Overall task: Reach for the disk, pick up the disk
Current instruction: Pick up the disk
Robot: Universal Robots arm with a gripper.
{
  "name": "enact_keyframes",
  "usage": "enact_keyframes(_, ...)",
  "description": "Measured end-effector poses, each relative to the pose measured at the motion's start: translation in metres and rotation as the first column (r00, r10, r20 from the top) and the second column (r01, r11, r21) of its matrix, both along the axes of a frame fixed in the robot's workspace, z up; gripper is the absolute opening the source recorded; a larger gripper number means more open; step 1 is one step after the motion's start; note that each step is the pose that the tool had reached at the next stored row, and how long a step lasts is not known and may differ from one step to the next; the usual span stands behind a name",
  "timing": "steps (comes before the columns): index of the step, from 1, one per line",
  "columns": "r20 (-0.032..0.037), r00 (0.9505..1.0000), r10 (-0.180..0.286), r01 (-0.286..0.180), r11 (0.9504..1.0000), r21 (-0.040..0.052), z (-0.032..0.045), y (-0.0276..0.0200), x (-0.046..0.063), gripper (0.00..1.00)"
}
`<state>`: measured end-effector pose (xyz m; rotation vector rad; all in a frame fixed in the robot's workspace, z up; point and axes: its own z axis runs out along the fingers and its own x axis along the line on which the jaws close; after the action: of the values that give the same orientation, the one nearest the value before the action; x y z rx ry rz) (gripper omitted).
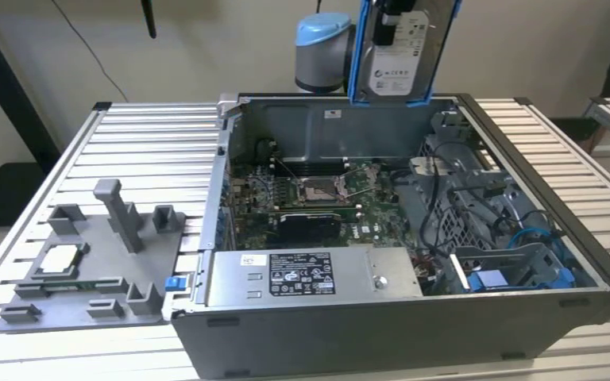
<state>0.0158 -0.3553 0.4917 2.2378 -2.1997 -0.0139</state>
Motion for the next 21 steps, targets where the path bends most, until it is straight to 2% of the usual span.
enact_keyframes(21,-0.0026,1.0000,0.000,0.000,1.0000,-0.0001,0.0001,0.0000,0.095,0.00)
